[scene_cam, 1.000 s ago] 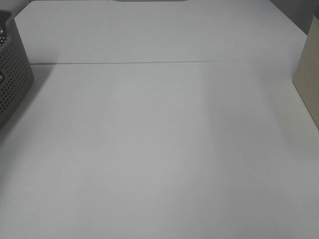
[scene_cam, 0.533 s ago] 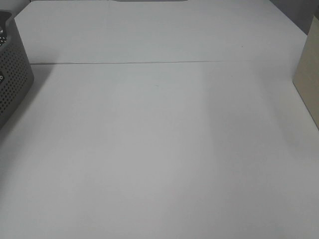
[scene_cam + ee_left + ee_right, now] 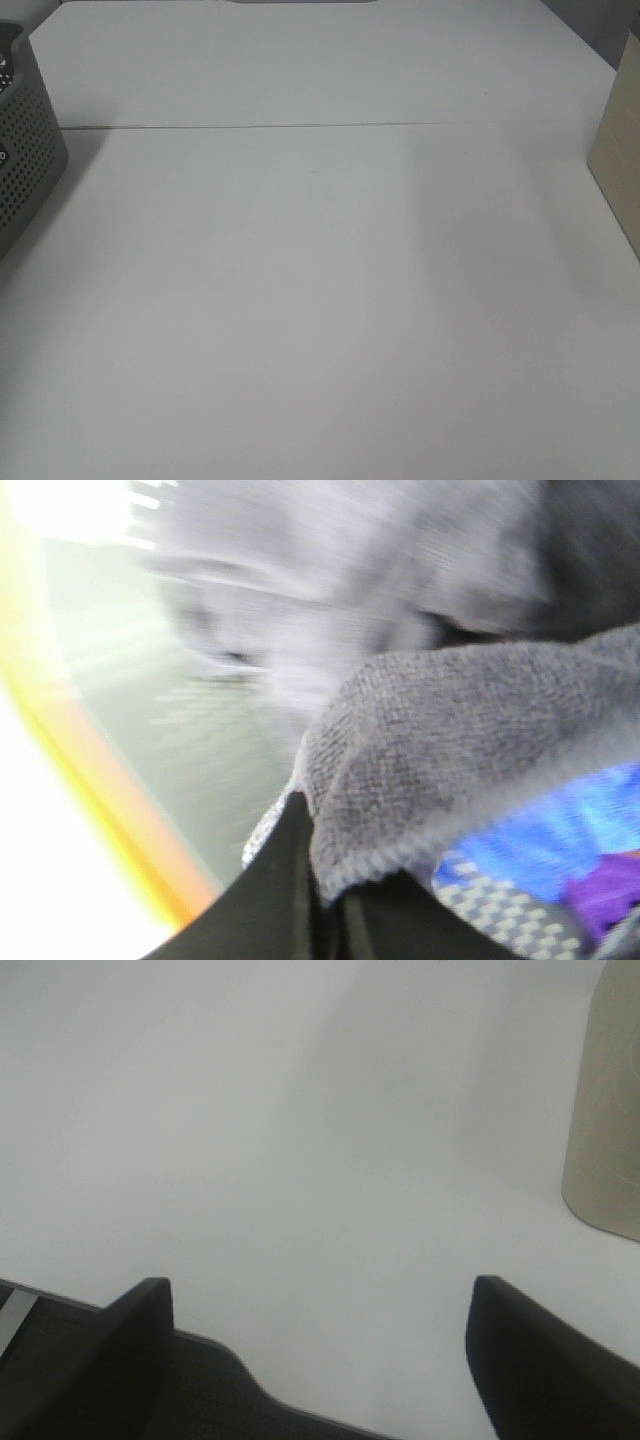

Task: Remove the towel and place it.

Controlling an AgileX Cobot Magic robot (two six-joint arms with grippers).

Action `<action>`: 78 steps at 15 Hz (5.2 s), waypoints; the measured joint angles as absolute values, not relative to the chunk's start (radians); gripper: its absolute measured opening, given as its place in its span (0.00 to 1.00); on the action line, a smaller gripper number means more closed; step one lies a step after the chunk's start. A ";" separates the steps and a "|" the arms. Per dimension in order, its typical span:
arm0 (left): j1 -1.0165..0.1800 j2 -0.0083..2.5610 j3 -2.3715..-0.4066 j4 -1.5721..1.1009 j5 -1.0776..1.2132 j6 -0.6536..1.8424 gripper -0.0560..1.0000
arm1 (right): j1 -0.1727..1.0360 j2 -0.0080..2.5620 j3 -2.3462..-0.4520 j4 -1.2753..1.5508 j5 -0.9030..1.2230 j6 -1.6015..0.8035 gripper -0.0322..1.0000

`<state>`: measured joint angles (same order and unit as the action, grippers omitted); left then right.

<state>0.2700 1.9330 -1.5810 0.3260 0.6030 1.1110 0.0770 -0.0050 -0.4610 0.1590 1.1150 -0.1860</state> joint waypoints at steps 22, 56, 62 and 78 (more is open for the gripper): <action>-0.459 1.460 -1.666 0.335 0.690 0.592 0.06 | 0.077 0.279 -0.481 0.445 0.749 -0.369 0.78; -0.742 1.472 -1.666 0.105 0.730 0.528 0.06 | 0.400 1.637 -0.911 1.515 0.924 -1.478 0.48; -0.746 1.472 -1.666 0.099 0.730 0.528 0.06 | 0.400 1.637 -0.911 1.500 0.926 -1.477 0.05; -0.746 1.480 -1.666 0.136 0.682 0.528 0.06 | 0.400 1.556 -1.340 0.767 1.088 -0.537 0.04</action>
